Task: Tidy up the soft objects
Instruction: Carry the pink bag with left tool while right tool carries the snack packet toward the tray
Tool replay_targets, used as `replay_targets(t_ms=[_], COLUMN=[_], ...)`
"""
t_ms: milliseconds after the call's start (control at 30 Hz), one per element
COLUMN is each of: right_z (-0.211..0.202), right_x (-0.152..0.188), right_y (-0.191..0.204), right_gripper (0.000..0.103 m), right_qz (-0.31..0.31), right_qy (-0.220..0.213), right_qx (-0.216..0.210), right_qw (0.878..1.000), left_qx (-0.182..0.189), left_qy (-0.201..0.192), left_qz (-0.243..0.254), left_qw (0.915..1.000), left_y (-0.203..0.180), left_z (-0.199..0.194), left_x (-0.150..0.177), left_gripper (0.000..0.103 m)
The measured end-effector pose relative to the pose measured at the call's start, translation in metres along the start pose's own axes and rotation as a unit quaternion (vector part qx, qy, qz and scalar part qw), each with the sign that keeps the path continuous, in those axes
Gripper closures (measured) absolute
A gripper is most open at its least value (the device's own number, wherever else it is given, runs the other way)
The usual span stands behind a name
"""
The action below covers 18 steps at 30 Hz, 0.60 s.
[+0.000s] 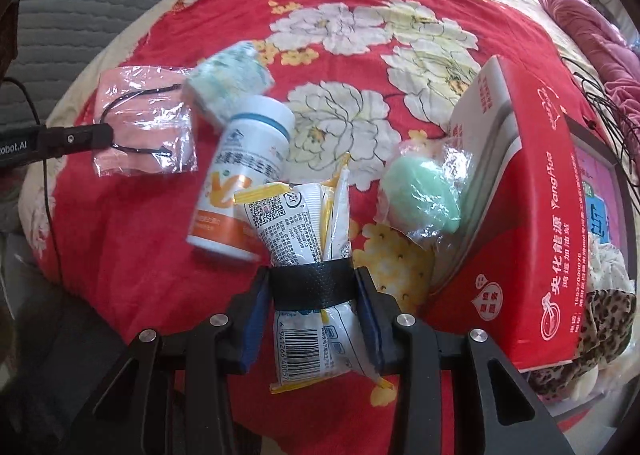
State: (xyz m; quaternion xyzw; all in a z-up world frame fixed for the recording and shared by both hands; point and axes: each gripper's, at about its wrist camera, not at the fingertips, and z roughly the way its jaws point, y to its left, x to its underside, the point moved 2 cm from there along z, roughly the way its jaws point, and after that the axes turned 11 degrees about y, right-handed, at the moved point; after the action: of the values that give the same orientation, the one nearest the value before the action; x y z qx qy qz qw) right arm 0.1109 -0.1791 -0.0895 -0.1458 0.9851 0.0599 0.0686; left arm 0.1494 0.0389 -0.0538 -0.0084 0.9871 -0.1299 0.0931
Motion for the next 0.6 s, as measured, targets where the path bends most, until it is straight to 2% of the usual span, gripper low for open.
replay_targets(t_ms=[233, 600], right_z=[-0.017, -0.047], right_x=[0.002, 0.011], right_y=[0.005, 0.003], right_gripper=[0.061, 0.061], right_qz=[0.002, 0.017], right_qy=[-0.021, -0.054], right_qx=[-0.013, -0.025], right_qw=[1.0, 0.998], left_qx=[-0.018, -0.011], left_qy=[-0.014, -0.028], left_qz=[0.023, 0.042], left_qw=[0.9995, 0.9986], left_y=[-0.016, -0.037], left_z=[-0.018, -0.042], left_x=[0.009, 0.027], left_gripper=[0.095, 0.095])
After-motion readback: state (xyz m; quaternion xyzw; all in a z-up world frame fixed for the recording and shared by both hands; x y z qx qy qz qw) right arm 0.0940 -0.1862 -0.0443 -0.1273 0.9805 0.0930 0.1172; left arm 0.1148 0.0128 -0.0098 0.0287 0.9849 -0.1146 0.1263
